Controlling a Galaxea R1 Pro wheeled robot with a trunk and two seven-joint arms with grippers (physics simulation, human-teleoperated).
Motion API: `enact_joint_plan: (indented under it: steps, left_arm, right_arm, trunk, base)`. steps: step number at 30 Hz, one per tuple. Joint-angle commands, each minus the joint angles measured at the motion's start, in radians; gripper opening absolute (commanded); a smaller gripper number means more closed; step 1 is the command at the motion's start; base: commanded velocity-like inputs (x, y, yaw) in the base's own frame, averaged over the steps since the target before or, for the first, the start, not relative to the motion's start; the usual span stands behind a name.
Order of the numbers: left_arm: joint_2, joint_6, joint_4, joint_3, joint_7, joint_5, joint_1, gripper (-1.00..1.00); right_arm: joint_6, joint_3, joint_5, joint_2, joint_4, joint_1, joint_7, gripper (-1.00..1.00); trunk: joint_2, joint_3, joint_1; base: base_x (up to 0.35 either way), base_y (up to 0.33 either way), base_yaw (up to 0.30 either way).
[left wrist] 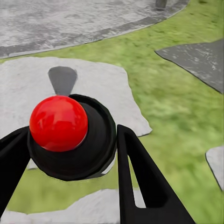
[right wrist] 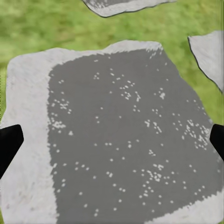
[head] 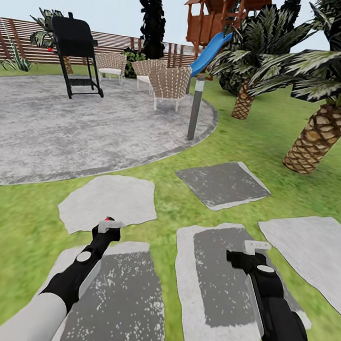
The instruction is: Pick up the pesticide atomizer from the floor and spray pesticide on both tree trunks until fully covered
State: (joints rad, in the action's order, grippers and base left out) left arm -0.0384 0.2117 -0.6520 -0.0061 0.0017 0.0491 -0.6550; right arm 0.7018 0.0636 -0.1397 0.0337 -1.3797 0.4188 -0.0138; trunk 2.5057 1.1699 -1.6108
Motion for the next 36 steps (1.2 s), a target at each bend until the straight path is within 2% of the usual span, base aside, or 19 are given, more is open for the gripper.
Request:
enact_joint_plan:
  steps: [1,9,17,22,29,36]
  left_arm:
    - [0.000,0.000,0.000,0.000,0.000,0.000,0.000,-1.00]
    - [0.000,0.000,0.000,0.000,0.000,0.000,0.000,-1.00]
    - [0.000,0.000,-0.001,0.000,0.000,0.000,0.000,-1.00]
    - [0.000,0.000,0.000,0.000,0.000,0.000,0.000,-1.00]
    - [0.000,0.000,-0.001,0.000,0.000,0.000,0.000,-1.00]
    - [0.000,0.000,-0.001,0.000,0.000,0.000,0.000,-1.00]
  right_arm:
    - [0.000,0.000,0.000,0.000,0.000,0.000,0.000,1.00]
    - [0.000,0.000,0.000,0.000,0.001,0.000,0.000,1.00]
    - [0.000,-0.001,0.000,0.000,0.001,0.000,0.000,1.00]
    - [0.000,-0.001,0.000,0.000,0.001,0.000,0.000,1.00]
    - [0.000,-0.001,0.000,0.000,0.001,0.000,0.000,1.00]
    - [0.000,0.000,0.000,0.000,0.001,0.000,0.000,1.00]
  trunk:
    - [0.000,-0.004,0.000]
    - [-0.002,-0.035,0.004]
    - [-0.002,-0.035,0.004]
    - [-0.003,-0.054,0.006]
    - [-0.003,-0.054,0.006]
    - [-0.005,-0.077,0.009]
  base:
    - [0.000,0.000,0.000]
    - [0.000,0.000,0.000]
    - [0.000,0.000,0.000]
    - [0.000,0.000,0.000]
    - [0.000,0.000,0.000]
    - [0.000,0.000,0.000]
